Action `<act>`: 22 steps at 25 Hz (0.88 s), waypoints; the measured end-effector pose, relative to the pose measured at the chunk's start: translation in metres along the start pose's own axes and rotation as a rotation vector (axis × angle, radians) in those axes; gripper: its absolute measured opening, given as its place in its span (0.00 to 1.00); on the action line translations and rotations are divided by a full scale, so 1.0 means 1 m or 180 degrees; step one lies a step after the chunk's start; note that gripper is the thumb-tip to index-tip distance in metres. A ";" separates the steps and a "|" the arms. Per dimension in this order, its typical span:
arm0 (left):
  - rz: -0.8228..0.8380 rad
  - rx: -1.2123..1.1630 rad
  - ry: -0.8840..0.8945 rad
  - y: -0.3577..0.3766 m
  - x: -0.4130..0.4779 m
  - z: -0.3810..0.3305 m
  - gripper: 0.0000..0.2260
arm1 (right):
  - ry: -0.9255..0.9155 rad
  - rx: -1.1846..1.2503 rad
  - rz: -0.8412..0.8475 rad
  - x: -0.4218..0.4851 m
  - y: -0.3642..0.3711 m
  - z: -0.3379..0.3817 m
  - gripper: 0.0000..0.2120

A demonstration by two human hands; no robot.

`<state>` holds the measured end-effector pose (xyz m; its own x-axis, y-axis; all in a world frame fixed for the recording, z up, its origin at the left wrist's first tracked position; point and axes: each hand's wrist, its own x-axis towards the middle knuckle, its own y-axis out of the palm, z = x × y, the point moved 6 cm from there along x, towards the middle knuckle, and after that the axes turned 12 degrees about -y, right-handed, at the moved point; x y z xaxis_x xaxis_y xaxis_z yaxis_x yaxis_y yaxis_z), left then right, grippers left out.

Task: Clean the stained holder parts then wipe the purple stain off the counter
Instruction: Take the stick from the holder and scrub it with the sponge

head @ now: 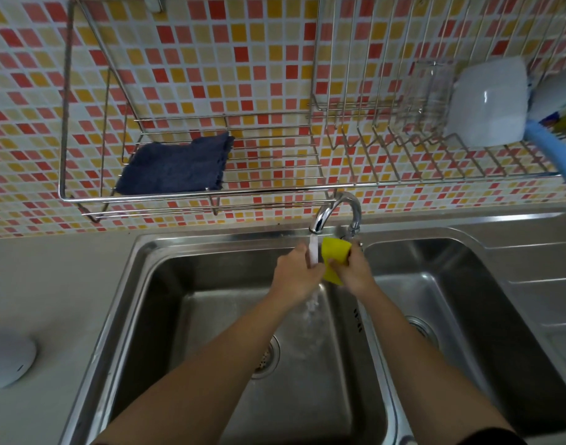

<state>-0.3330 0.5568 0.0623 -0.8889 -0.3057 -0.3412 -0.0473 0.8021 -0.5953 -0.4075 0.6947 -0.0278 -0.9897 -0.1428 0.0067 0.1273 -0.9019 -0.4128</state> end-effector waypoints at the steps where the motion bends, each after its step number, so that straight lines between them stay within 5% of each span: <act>1: 0.0019 0.0081 0.0072 0.001 -0.002 -0.001 0.09 | 0.0072 -0.0080 -0.0030 0.003 -0.008 0.001 0.35; 5: -0.0050 0.0096 0.0154 -0.001 -0.003 -0.001 0.06 | 0.0284 -0.0027 -0.0025 0.000 -0.018 -0.001 0.29; 18: -0.0211 0.0007 -0.0261 -0.020 -0.043 0.101 0.12 | 0.0670 0.2064 0.0584 -0.082 0.052 0.013 0.26; 22: -0.0274 0.0067 -0.0287 -0.029 -0.050 0.114 0.08 | 0.0452 0.1627 0.0607 -0.092 0.056 0.035 0.18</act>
<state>-0.2355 0.4905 0.0135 -0.8374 -0.4186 -0.3516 -0.1113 0.7602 -0.6400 -0.3067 0.6435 -0.0197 -0.9407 -0.2981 -0.1622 0.2850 -0.9534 0.0993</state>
